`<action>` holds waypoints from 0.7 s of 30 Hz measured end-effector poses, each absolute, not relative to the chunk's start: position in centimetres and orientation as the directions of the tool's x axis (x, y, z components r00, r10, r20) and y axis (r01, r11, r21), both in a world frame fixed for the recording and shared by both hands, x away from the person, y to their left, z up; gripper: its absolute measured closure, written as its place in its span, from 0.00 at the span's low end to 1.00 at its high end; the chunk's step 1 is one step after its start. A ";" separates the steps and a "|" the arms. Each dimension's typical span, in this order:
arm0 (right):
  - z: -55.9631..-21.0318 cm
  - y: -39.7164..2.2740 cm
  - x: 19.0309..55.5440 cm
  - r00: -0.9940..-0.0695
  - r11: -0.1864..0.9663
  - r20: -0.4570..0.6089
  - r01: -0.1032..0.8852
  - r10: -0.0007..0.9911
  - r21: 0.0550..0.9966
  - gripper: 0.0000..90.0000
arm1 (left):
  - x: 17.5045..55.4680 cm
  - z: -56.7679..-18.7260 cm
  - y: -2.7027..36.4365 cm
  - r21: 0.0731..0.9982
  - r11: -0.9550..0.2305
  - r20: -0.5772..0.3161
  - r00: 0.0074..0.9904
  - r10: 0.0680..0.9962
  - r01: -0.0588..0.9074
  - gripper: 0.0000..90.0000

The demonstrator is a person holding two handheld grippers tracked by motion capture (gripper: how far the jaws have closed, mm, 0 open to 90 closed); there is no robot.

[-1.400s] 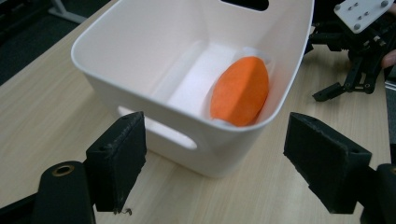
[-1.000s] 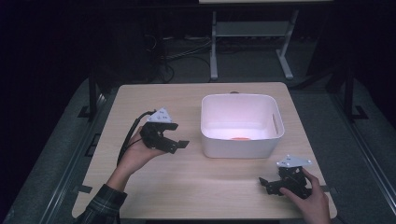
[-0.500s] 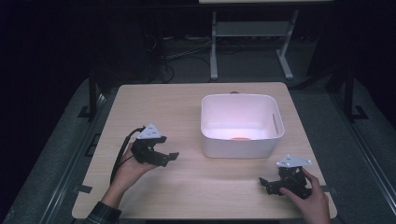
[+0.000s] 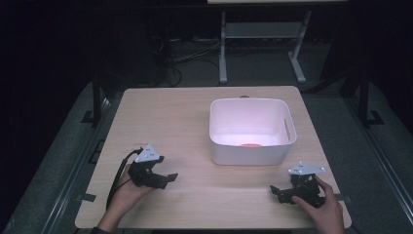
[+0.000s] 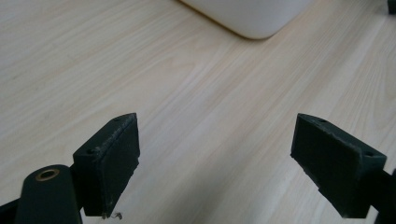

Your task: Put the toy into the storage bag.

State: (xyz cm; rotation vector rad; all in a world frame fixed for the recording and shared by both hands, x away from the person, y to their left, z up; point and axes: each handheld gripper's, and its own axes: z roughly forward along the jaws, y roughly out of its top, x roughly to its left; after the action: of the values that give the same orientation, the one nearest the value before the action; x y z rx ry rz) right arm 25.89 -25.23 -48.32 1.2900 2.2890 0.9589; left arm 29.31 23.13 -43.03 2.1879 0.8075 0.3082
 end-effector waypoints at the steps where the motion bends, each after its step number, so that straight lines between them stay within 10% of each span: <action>1: -48.3 -25.2 25.9 -0.529 0.359 0.030 0.617 0.848 0.700 0.00 | 29.1 -43.3 23.3 0.733 -0.503 -0.040 0.767 0.641 0.458 0.16; 21: -48.3 -25.2 25.9 -0.529 0.359 0.030 0.617 0.848 0.700 0.00 | 27.1 -46.3 25.3 0.684 -0.516 -0.032 0.728 0.685 0.516 0.16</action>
State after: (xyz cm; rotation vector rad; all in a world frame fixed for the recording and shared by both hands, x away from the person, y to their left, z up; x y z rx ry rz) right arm 25.89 -25.23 -48.32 1.2897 2.2895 0.9585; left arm 27.07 25.29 -46.29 2.2361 0.9028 0.3161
